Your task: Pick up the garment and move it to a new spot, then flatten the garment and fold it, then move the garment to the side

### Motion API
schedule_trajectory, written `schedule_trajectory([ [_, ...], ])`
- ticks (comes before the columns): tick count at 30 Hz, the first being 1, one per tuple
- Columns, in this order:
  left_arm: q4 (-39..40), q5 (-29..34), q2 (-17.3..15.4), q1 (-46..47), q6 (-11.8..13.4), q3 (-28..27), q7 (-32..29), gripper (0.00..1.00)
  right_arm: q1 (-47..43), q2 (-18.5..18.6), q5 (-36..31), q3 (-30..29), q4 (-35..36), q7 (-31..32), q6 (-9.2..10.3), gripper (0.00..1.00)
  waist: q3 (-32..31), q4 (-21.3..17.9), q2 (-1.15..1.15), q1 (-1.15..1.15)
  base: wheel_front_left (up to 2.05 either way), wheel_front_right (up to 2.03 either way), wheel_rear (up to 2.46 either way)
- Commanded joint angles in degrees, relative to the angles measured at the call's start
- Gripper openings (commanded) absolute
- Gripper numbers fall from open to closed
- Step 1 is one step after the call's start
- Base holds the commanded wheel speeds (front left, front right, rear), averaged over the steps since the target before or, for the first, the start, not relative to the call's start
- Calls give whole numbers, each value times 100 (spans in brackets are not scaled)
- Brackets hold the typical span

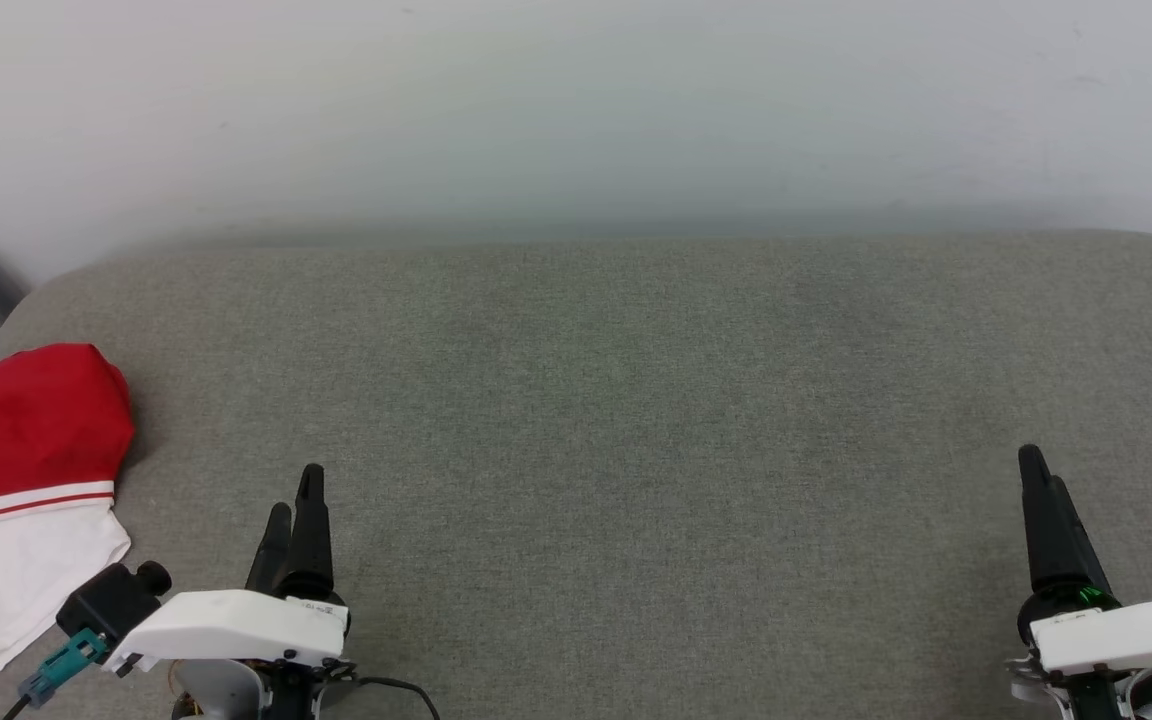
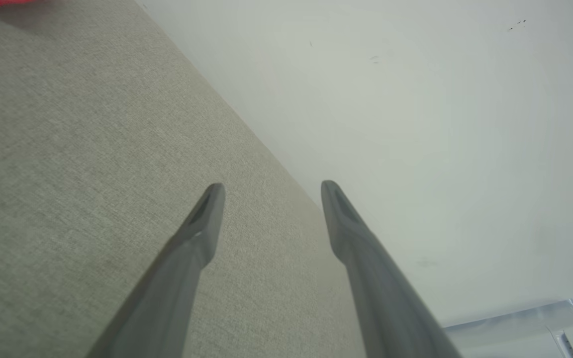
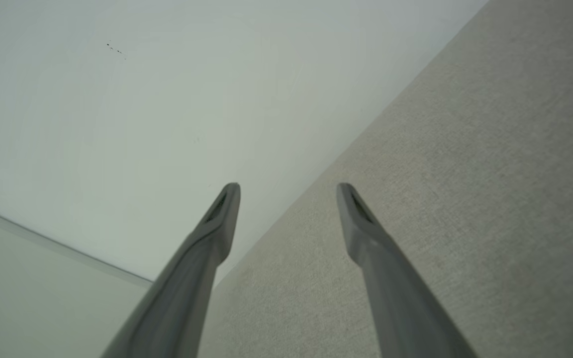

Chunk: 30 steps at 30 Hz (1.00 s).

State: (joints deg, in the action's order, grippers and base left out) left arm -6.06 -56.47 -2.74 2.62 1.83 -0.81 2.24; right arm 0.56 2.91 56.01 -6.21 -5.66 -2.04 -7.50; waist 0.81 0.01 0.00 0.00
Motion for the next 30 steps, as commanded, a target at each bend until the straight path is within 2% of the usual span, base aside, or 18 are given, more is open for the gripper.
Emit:
schedule_trajectory([
  [1, 116, 273, -12, 23, 54, 46, 59, 100, -7, 5, -291, 34, 149, -69, 1, 100, 0, 2, 0, 0, 0, 0, 0],
  [2, 116, 273, -12, 23, 54, 46, 59, 100, -7, 5, -291, 34, 149, -69, 1, 100, 0, 2, 0, 0, 0, 0, 0],
  [4, 144, 819, -41, -16, 173, 177, 159, 100, -85, 4, -887, 110, 227, -168, 1, 100, -3, 8, 0, 0, 0, 0, 0],
  [16, 220, 1738, -151, -73, 441, 506, 365, 100, -254, 3, -1878, 195, 315, -377, 1, 100, -17, 26, 0, 0, 0, 0, 0],
  [30, 366, 2606, -239, -170, 609, 810, 591, 100, -436, 1, -2853, 227, 531, -608, 1, 100, -27, 52, 0, 0, 0, 0, 0],
])
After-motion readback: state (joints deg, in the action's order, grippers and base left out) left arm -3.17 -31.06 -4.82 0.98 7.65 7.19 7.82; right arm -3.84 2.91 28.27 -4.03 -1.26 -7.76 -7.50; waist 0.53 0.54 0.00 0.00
